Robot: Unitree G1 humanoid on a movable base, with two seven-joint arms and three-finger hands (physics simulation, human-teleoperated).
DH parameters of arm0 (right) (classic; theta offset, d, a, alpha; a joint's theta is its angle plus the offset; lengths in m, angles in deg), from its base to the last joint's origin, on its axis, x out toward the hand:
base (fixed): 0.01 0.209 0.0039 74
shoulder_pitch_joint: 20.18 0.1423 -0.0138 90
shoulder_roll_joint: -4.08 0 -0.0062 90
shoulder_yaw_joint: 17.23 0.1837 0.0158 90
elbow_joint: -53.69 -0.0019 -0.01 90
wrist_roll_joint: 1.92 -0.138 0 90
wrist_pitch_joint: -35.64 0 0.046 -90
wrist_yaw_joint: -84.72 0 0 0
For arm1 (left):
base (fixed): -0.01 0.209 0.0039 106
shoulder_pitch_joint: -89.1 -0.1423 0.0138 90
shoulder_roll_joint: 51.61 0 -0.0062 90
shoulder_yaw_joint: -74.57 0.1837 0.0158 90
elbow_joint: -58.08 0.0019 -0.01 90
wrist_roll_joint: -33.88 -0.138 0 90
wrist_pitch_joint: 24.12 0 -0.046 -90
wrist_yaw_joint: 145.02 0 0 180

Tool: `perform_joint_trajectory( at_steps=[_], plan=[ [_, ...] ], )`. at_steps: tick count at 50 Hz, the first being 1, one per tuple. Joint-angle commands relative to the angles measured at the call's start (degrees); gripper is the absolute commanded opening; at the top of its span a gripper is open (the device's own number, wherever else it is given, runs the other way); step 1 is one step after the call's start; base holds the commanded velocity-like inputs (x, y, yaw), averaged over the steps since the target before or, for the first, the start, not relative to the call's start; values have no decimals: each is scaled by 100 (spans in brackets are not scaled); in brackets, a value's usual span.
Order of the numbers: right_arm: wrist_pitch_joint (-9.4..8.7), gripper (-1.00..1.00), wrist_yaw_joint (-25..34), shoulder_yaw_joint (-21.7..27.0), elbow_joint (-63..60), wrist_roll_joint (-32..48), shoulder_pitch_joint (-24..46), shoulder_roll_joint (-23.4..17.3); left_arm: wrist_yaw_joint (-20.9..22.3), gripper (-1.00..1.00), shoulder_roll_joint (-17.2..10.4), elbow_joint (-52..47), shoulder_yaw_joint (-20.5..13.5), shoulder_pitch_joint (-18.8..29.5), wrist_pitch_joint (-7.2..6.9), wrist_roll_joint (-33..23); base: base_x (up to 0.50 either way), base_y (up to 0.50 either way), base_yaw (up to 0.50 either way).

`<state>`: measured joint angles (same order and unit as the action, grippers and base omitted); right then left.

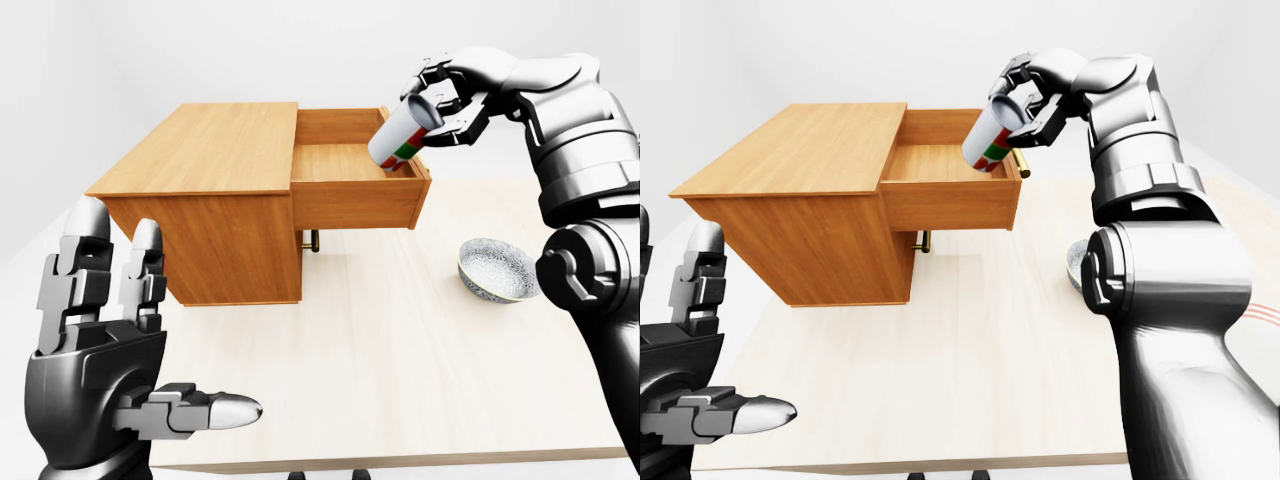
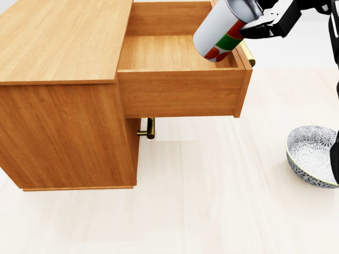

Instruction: Put the ketchup in the top drawer of the cabinet.

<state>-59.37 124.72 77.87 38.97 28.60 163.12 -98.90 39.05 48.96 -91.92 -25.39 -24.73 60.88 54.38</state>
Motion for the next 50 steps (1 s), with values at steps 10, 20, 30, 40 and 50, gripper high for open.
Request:
perform_joint_trajectory(
  at_steps=[10, 20, 30, 40, 50],
  plan=[
    [0, -100, 0, 92, -20, 40, -111, 64, 8, 100, 0, 0, 34, -47, 0, -24, 0, 0, 0],
    [0, -100, 0, 67, -8, 84, -158, 181, -44, 100, -61, 0, -33, -8, 0, 88, 0, 0, 0],
    [0, -100, 0, 43, -1, 122, -235, 288, -99, 100, -144, 0, -34, -45, 0, 174, 0, 0, 0],
    [0, 44, 0, 49, -11, 135, -156, 251, -130, 100, -179, 0, 23, -84, 0, 178, 0, 0, 0],
    [0, 100, 0, 43, -17, 149, -115, 202, -84, 100, -113, 0, 71, -53, 0, 70, 0, 0, 0]
  ],
)
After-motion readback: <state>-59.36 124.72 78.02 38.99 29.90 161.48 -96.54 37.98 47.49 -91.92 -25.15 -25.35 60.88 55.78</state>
